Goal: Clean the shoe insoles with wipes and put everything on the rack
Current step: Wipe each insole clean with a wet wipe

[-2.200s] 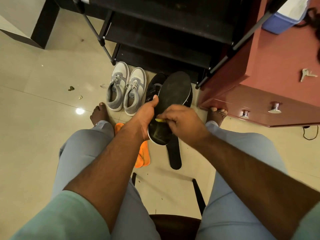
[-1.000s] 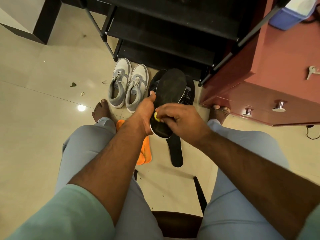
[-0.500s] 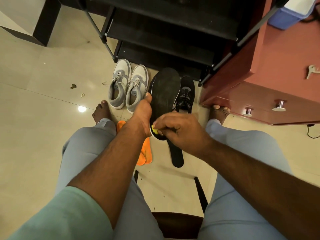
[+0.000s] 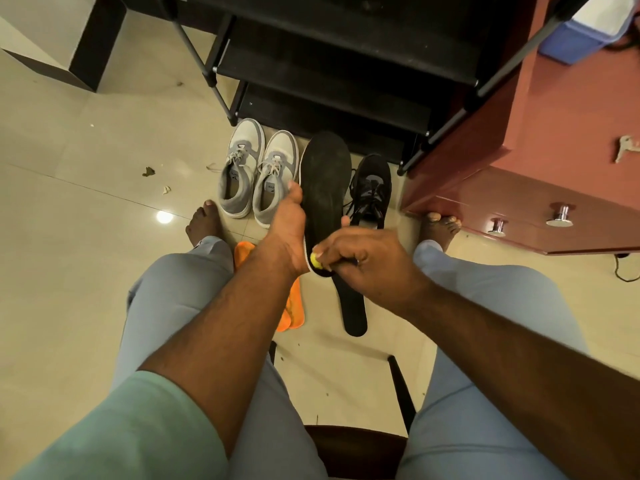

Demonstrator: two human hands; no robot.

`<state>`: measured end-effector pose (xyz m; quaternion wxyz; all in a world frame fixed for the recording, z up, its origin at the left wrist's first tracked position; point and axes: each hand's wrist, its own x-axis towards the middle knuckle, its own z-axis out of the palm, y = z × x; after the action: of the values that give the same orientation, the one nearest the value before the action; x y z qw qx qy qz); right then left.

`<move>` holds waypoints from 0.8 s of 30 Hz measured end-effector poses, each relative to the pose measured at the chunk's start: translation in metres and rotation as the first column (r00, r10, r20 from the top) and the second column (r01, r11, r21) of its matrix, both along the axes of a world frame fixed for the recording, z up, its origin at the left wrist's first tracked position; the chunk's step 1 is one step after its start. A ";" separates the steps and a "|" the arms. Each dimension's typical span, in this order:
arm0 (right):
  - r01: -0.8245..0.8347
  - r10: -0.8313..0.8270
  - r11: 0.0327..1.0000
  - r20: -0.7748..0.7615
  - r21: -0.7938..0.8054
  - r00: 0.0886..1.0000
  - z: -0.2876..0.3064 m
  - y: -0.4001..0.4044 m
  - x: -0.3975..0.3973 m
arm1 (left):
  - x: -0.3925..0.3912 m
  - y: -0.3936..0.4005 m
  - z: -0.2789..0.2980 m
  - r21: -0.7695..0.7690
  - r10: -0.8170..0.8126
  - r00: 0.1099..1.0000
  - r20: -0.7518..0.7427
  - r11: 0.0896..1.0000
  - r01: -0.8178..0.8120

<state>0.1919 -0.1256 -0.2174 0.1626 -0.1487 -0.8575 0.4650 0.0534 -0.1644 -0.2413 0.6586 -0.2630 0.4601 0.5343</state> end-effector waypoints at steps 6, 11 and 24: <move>0.178 -0.180 0.984 0.095 0.021 0.979 -0.017 0.017 -0.017 | 0.012 0.000 0.008 0.103 0.030 0.998 0.061 0.994 -0.036; 0.046 -0.046 0.999 0.052 -0.001 0.998 -0.001 -0.006 0.002 | 0.003 0.001 -0.002 0.022 0.075 0.996 -0.052 0.997 -0.074; 0.123 -0.129 0.991 0.129 0.053 0.983 -0.008 -0.005 0.004 | 0.014 -0.001 -0.010 0.072 0.079 0.997 0.005 0.994 -0.080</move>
<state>0.1958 -0.1307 -0.2253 0.1379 -0.2294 -0.8654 0.4236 0.0675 -0.1654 -0.2510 0.6464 -0.2578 0.4289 0.5760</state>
